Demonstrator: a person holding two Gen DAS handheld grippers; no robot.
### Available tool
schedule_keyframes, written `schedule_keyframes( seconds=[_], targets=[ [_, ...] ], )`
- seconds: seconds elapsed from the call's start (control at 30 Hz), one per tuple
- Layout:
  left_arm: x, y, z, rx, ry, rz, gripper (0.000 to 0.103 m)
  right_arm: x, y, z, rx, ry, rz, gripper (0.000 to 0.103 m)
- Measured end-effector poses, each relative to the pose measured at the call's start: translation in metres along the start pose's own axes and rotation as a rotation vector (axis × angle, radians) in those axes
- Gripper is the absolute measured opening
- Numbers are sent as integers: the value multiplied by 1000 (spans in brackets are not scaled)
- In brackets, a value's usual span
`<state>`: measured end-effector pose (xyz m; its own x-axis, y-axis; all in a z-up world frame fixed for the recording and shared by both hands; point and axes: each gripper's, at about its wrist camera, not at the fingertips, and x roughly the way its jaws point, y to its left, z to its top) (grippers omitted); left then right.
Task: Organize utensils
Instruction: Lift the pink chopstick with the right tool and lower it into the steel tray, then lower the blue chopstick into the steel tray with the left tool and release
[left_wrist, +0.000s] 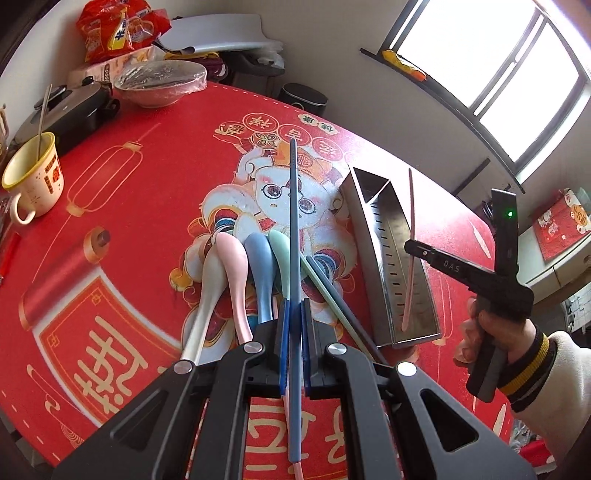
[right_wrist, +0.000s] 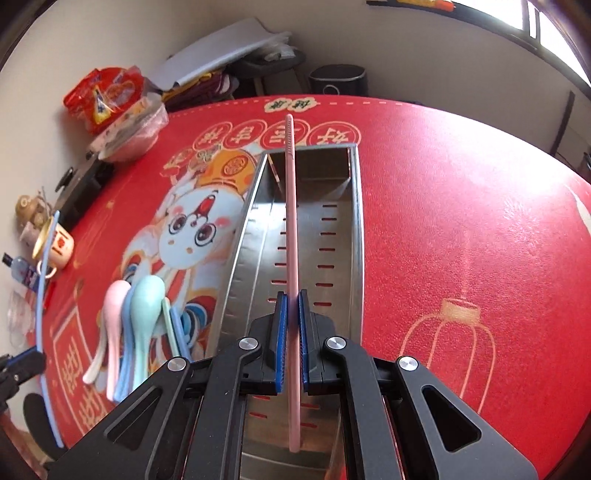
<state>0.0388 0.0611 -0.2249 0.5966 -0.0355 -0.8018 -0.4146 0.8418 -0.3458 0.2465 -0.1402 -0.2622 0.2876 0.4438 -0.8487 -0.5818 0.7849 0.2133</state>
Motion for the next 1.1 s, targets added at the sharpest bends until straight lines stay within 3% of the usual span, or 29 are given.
schedule_keyframes(
  seconds=[0.3, 0.6, 0.67, 0.7, 0.73, 0.9, 0.97, 1.0, 1.1],
  targets=[
    [16, 10, 5, -16, 33, -31, 6, 16, -2, -11, 24, 74, -87, 6],
    [23, -6, 9, 20, 59, -21, 6, -8, 1, -10, 48, 17, -78, 8],
    [23, -14, 10, 35, 62, -23, 6, -22, 0, -15, 45, -18, -65, 17],
    [23, -19, 11, 43, 64, -24, 6, -29, -1, -17, 45, -34, -60, 45],
    [24, -25, 12, 53, 66, -26, 6, -36, -3, -20, 44, -60, -58, 66],
    [35, -53, 15, 81, 90, -48, 6, -62, -17, -34, 46, -96, -57, 66],
    [42, -65, 16, 87, 100, -57, 6, -71, -27, -39, 59, -109, -63, 76],
    [46, -71, 17, 91, 102, -61, 6, -75, -32, -42, 64, -122, -70, 86],
    [59, -89, 20, 90, 115, -76, 6, -89, -48, -51, 68, -155, -73, 88]
  ],
)
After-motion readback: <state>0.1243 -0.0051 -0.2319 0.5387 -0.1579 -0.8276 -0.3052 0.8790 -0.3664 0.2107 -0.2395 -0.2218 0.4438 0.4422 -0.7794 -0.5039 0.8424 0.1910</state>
